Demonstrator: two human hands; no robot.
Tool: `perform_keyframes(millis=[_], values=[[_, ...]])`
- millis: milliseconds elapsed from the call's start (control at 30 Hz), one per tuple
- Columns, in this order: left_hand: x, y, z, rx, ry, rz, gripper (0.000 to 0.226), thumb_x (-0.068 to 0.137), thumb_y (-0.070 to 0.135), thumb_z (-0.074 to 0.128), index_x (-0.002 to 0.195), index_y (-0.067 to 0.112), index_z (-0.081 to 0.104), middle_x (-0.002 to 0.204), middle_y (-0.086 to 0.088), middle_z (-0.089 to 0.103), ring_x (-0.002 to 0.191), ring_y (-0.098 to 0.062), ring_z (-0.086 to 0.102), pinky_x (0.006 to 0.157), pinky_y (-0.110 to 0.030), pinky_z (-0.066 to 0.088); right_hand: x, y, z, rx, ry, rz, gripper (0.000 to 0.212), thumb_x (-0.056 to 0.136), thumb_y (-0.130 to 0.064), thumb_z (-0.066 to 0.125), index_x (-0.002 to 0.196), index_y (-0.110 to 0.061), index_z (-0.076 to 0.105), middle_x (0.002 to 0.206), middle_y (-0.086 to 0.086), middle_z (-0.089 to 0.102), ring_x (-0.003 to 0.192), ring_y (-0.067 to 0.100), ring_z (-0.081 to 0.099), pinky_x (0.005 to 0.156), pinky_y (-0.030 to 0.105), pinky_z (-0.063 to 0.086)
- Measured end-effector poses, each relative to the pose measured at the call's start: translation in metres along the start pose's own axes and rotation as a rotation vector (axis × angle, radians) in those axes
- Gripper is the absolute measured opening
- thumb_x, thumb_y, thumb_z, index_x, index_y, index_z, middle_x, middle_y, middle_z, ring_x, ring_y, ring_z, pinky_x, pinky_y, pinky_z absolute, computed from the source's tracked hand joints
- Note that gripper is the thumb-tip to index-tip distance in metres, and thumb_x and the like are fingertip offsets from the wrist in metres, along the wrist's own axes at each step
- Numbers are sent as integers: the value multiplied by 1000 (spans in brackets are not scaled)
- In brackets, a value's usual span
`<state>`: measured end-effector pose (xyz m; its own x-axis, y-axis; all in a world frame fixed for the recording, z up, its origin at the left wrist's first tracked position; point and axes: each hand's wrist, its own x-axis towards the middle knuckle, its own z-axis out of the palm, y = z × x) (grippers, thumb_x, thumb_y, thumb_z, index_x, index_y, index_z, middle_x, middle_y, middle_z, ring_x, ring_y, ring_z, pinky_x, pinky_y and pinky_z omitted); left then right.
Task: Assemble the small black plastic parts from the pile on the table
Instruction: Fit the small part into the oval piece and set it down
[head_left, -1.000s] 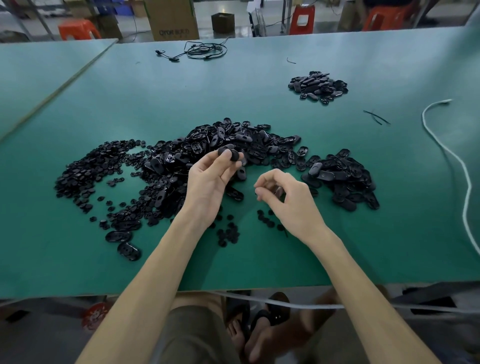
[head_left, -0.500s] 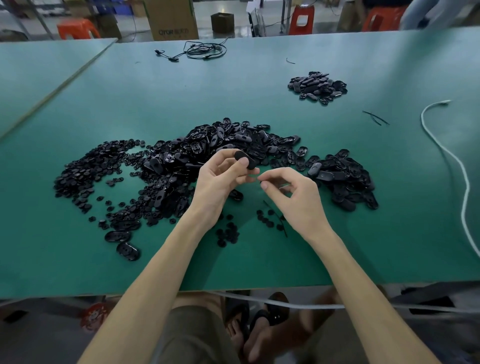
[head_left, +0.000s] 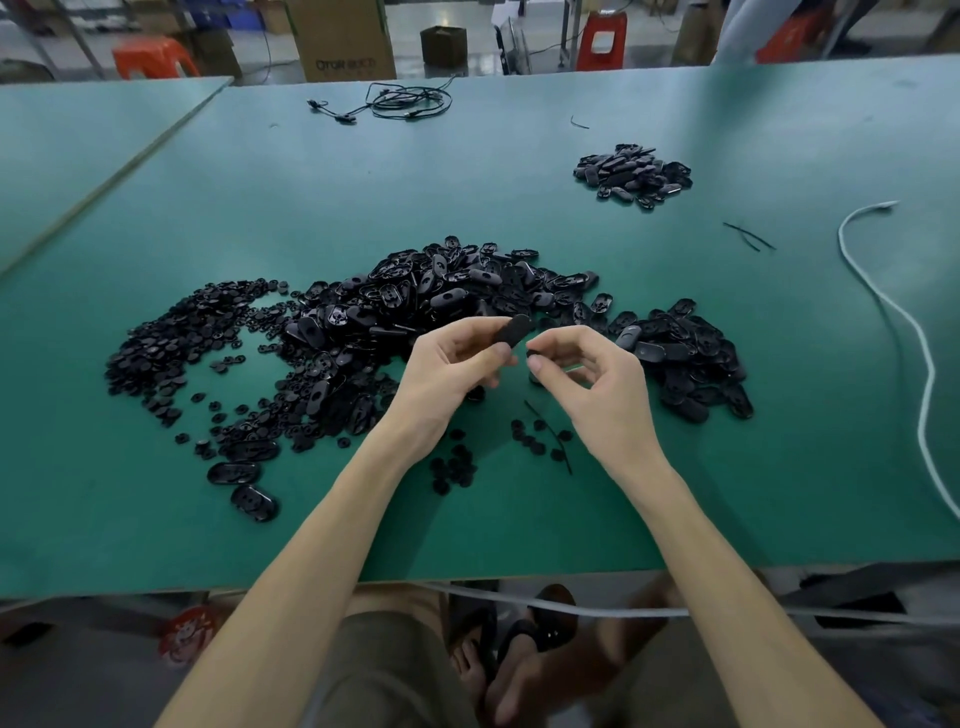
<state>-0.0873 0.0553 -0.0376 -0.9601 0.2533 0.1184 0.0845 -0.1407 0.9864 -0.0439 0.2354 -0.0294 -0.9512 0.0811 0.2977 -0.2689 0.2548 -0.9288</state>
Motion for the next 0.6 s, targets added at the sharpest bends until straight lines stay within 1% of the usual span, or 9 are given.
perform_keyframes(millis=[33, 100, 167, 233, 333, 400, 533, 600], values=[[0, 0, 1, 24, -11, 9, 25, 98, 2, 68, 119, 13, 75, 94, -4, 77, 80, -13, 65, 70, -23, 51, 0, 0, 0, 1, 4, -2, 14, 93, -8, 76, 100, -19, 76, 94, -10, 76, 90, 15, 73, 88, 45, 59], [0, 0, 1, 52, -15, 14, 26, 98, 0, 67, 122, 9, 74, 98, -7, 77, 88, -17, 67, 72, -24, 52, 0, 1, 0, 4, 14, -5, 15, 93, -6, 76, 101, -19, 75, 94, -9, 76, 90, 15, 73, 88, 45, 59], [0, -1, 1, 66, -18, 17, 26, 98, 0, 67, 122, 6, 74, 98, -5, 78, 91, -14, 69, 73, -23, 53, 0, 1, 0, 4, 33, -11, 17, 92, -6, 76, 103, -18, 74, 96, -9, 76, 91, 14, 72, 89, 43, 59], [0, -1, 2, 81, -20, 18, 25, 97, 0, 68, 119, 8, 75, 96, -2, 78, 89, -11, 71, 73, -22, 54, 0, 2, 0, 7, 52, -9, 17, 91, -7, 77, 102, -18, 72, 96, -8, 75, 91, 13, 72, 89, 43, 59], [0, -2, 2, 80, -19, 23, 21, 95, 3, 72, 113, 14, 76, 93, -5, 79, 87, -12, 73, 72, -22, 55, 1, 3, -1, 4, 62, -1, 14, 92, -10, 78, 99, -20, 73, 95, -7, 76, 91, 14, 73, 89, 42, 60], [0, -2, 1, 83, -23, 31, 20, 95, 5, 74, 113, 13, 76, 94, -7, 79, 86, -14, 73, 72, -22, 56, 1, 3, -1, 1, 63, -3, 13, 92, -11, 78, 98, -21, 74, 94, -8, 76, 89, 13, 73, 88, 38, 60], [-1, -2, 2, 79, -28, 38, 19, 94, 9, 76, 113, 13, 77, 89, -5, 79, 83, -12, 73, 72, -22, 57, 1, 4, -2, 0, 69, -3, 13, 92, -11, 78, 97, -22, 74, 93, -11, 76, 86, 8, 72, 84, 29, 58], [-1, -3, 1, 63, -26, 33, 19, 94, 10, 76, 112, 13, 78, 91, -6, 79, 83, -14, 73, 73, -24, 57, 1, 4, -2, -4, 79, -6, 12, 93, -12, 78, 98, -22, 74, 93, -12, 76, 85, 7, 72, 83, 27, 58]])
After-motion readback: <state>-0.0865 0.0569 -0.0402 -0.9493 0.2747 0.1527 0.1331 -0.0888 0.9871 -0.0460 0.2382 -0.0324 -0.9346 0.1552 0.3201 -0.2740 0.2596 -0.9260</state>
